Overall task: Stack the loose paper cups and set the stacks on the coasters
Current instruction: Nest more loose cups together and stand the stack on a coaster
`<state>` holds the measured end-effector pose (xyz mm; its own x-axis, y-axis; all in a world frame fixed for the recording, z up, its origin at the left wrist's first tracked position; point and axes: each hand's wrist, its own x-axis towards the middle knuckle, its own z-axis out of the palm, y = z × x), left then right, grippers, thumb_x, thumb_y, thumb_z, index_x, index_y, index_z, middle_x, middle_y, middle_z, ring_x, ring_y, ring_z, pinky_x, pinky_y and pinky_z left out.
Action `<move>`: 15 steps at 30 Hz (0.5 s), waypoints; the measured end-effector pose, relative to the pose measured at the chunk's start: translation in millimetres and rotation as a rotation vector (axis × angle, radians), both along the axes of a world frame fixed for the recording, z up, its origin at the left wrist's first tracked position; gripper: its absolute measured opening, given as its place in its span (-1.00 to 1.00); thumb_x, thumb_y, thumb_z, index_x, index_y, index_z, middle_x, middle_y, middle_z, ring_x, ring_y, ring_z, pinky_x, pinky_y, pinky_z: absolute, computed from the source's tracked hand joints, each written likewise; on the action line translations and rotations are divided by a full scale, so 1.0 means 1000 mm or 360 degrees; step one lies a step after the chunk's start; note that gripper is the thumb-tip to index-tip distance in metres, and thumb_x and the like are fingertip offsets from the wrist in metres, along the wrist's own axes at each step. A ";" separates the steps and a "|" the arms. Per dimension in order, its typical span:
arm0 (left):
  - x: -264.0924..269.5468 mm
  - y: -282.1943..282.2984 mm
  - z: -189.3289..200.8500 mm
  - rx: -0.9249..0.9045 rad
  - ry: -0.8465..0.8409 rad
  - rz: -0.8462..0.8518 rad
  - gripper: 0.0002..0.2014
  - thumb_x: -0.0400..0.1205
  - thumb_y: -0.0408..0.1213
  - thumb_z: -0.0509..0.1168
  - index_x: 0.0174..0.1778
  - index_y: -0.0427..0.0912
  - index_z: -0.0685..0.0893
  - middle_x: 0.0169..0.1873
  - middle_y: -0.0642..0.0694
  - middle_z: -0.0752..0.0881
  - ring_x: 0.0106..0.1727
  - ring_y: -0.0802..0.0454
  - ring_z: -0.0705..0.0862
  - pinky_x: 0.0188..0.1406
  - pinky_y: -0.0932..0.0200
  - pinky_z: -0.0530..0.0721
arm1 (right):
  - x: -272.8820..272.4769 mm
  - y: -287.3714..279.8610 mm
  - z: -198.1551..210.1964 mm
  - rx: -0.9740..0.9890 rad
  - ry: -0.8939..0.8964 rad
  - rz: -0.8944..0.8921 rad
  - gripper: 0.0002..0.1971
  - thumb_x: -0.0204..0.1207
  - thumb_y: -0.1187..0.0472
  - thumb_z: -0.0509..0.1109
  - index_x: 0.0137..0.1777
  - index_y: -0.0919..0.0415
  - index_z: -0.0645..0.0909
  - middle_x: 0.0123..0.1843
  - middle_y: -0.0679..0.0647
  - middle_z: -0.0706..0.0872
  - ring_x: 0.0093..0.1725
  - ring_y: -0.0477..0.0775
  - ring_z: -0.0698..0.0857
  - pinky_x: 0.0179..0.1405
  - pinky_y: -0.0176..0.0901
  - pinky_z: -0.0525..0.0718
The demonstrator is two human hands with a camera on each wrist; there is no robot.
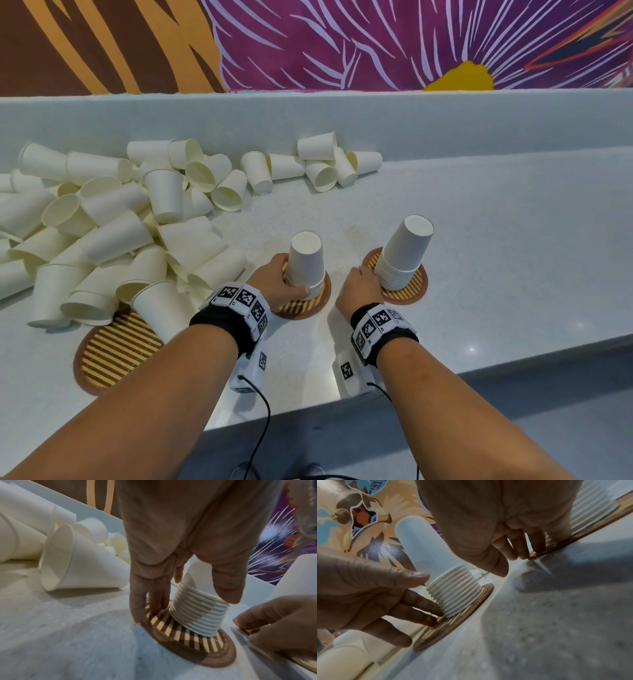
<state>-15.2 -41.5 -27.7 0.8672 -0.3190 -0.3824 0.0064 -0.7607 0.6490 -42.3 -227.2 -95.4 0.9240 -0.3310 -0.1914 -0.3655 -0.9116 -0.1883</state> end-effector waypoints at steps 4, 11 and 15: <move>-0.009 0.006 0.002 0.0016 0.0003 -0.0023 -0.19 0.47 -0.07 0.51 0.59 -0.05 0.24 0.40 -0.12 0.57 0.35 -0.11 0.58 0.24 0.07 0.53 | -0.004 0.010 0.010 0.0021 0.0044 0.0033 -0.65 0.50 0.19 0.24 0.27 0.28 0.47 0.31 0.24 0.51 0.35 0.26 0.45 0.34 0.03 0.47; -0.020 0.018 0.007 0.0164 0.0006 0.0084 -0.29 0.53 -0.14 0.46 0.57 -0.10 0.32 0.30 -0.12 0.63 0.28 -0.07 0.61 0.22 0.12 0.52 | -0.018 0.026 0.028 0.0205 0.0058 0.0011 -0.66 0.57 0.14 0.17 0.29 0.24 0.49 0.31 0.19 0.49 0.36 0.25 0.46 0.31 0.07 0.51; -0.029 0.029 0.009 0.0204 -0.0003 0.0157 -0.37 0.53 -0.12 0.45 0.51 -0.12 0.42 0.32 -0.12 0.64 0.28 -0.05 0.62 0.29 0.06 0.58 | -0.028 0.038 0.040 0.0266 0.0091 0.0048 -0.67 0.55 0.09 0.21 0.28 0.15 0.50 0.28 0.17 0.54 0.28 0.25 0.56 0.23 0.11 0.59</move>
